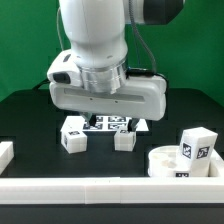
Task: Assemble stool
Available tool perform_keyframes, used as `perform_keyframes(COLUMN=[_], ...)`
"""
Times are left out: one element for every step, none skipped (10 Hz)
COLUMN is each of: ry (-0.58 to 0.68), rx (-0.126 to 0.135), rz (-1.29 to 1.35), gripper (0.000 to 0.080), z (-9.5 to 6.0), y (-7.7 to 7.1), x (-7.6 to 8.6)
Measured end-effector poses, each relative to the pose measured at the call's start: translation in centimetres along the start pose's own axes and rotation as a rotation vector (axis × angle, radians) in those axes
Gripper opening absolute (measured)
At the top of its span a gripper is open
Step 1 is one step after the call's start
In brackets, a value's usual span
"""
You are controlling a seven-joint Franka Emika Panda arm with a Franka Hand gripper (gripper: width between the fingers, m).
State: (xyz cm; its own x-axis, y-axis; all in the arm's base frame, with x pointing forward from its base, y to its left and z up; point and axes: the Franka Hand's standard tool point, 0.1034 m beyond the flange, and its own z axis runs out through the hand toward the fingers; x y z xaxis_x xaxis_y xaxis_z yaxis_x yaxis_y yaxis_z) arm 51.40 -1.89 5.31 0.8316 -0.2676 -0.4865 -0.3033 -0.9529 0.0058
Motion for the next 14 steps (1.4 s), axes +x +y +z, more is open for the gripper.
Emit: perform_keyframes(ry=[-0.053,-0.132,-0.202,-0.228,-0.324,-0.352,-0.344,-0.345,-0.348,-0.352,-0.351,-0.343,-0.333,-0.33], rx=[0.011,0.016,0.013,0.01,0.005,-0.003,-0.008,-0.009,-0.01,-0.01,-0.011,-0.012,-0.015,-0.016], rz=[-0.068,-0.071,-0.069,-0.069,-0.067,-0.054,-0.052,-0.056,-0.06,-0.064,-0.065,-0.064,-0.066,-0.064], gripper=[0.0649,0.0649,0.0649,0.0649,0.0649,0.0649,0.0649,0.0649,0.0649,0.0649,0.0649,0.0649,0.0649,0.0649], z=[0.0,0.2,0.4,0.5,0.9,1.4,1.6,1.8,2.0,2.4,2.8,3.2,3.8,4.2], y=[-0.2,0.0,0.2,0.1,0.4,0.3,-0.3,-0.8,-1.1,-1.3,-1.3,-1.3,-1.4,-1.3], x=[0.0,-0.5,-0.6,-0.2,-1.1,-0.6,-0.4,-0.5,-0.6,-0.6,-0.6,-0.5,-0.4,-0.4])
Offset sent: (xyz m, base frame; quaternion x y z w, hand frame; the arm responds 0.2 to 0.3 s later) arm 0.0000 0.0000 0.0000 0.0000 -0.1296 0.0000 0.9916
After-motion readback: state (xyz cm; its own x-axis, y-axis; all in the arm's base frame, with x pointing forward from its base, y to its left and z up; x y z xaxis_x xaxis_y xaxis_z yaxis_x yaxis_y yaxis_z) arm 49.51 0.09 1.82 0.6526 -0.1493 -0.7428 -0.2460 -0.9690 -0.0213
